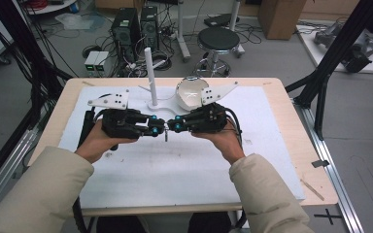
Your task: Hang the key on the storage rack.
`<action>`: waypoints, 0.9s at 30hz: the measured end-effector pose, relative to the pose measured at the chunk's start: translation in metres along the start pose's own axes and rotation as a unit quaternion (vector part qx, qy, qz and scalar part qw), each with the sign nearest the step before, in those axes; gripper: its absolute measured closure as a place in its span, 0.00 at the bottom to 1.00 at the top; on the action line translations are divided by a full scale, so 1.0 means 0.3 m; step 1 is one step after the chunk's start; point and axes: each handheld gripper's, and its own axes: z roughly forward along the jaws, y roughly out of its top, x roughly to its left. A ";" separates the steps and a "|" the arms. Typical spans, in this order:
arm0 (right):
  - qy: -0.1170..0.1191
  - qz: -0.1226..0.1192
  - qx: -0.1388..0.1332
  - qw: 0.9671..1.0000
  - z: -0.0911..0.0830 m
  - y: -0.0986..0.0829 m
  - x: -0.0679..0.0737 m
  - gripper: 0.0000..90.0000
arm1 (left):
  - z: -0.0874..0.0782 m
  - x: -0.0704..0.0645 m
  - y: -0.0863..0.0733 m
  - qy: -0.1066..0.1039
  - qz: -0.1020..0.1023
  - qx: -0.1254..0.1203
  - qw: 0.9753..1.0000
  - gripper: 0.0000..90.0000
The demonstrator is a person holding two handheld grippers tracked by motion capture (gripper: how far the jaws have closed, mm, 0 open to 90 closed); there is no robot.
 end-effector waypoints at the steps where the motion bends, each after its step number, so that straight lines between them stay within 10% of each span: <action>1: 0.001 0.002 0.001 1.000 0.002 -0.001 0.000 0.99 | 0.001 0.000 0.000 -0.001 -0.002 0.000 1.000 0.88; 26: 0.010 -0.004 -0.013 1.000 0.011 -0.016 -0.007 0.96 | -0.005 0.000 -0.001 -0.001 -0.015 0.005 1.000 0.98; 27: 0.002 -0.003 -0.029 1.000 0.010 -0.020 -0.007 0.71 | -0.007 0.003 -0.001 0.002 -0.015 0.012 1.000 0.98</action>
